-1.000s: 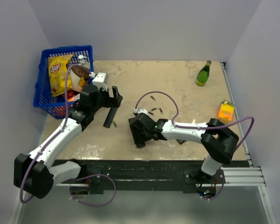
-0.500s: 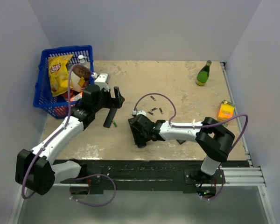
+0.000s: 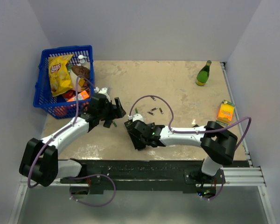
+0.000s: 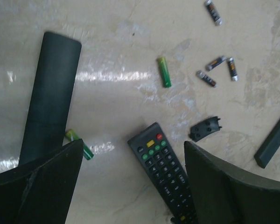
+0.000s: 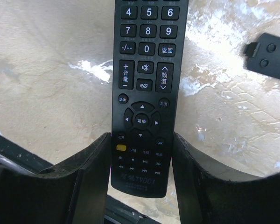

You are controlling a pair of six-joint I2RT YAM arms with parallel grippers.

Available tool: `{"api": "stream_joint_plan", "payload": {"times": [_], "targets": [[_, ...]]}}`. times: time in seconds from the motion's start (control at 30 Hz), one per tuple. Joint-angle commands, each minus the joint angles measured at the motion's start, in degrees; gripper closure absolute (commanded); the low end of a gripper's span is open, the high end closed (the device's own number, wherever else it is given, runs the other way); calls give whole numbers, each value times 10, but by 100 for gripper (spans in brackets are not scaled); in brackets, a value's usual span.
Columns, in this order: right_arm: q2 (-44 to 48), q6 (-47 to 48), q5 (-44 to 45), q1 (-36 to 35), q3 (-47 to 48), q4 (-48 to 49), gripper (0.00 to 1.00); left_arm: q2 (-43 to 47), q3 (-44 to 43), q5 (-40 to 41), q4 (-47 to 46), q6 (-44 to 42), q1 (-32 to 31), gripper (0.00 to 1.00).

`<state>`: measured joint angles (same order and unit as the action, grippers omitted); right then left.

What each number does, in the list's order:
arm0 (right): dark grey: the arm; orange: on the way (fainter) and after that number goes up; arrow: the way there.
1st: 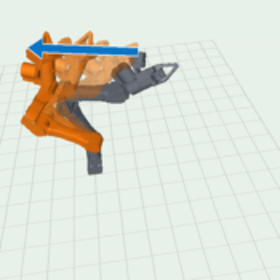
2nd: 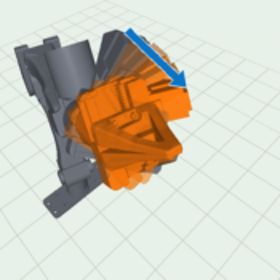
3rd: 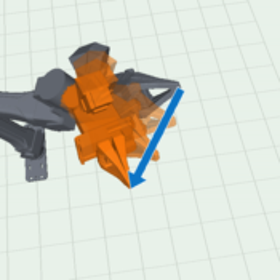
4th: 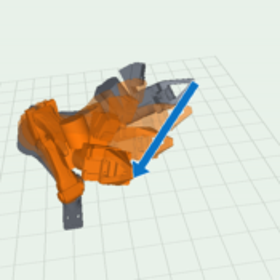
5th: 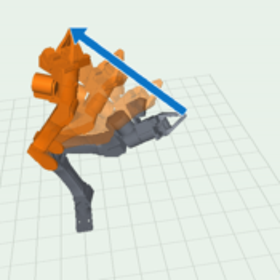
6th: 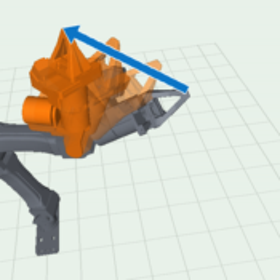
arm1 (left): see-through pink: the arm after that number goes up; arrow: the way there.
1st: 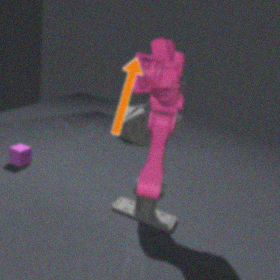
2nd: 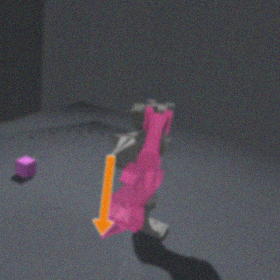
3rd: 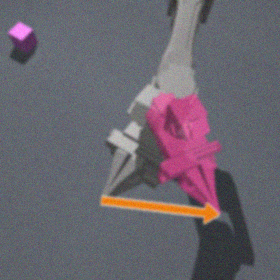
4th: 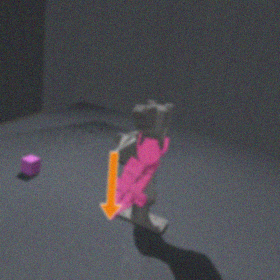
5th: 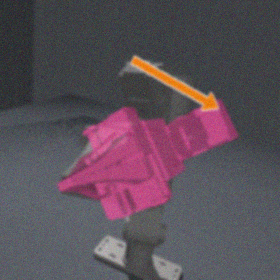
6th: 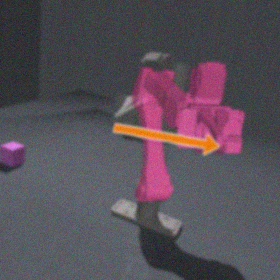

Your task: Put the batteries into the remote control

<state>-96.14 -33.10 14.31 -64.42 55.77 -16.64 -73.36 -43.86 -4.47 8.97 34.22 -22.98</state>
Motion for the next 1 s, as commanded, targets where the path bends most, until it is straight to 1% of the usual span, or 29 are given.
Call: {"api": "stream_joint_plan", "payload": {"times": [0.0,0.1,0.27,0.37,0.47,0.67,0.77,0.8,0.87,0.9,0.97], "targets": [[42,18,67,-21,-12,42,74,2,42,-4,0,72,-28,8],[48,23,84,-27,-22,66,78,-15,51,-3,-9,95,-55,8],[44,32,104,-37,-26,80,79,-30,54,-5,-36,148,-86,8],[40,33,114,-44,-28,85,79,-28,58,-1,-53,182,-96,8],[39,30,128,-54,-28,88,79,-37,62,14,-48,204,-102,7],[36,28,150,-72,-26,95,79,-64,72,0,-69,230,-109,9],[32,24,162,-76,-24,90,79,-76,75,-12,-81,238,-114,14],[31,23,165,-78,-24,89,79,-78,76,-16,-80,240,-116,18],[31,23,178,-83,-23,86,79,-87,74,-28,-81,241,-116,22],[31,24,183,-85,-22,85,79,-89,75,-31,-99,243,-117,28],[26,23,205,-90,-19,76,79,-87,75,-34,-102,244,-117,35]]}}
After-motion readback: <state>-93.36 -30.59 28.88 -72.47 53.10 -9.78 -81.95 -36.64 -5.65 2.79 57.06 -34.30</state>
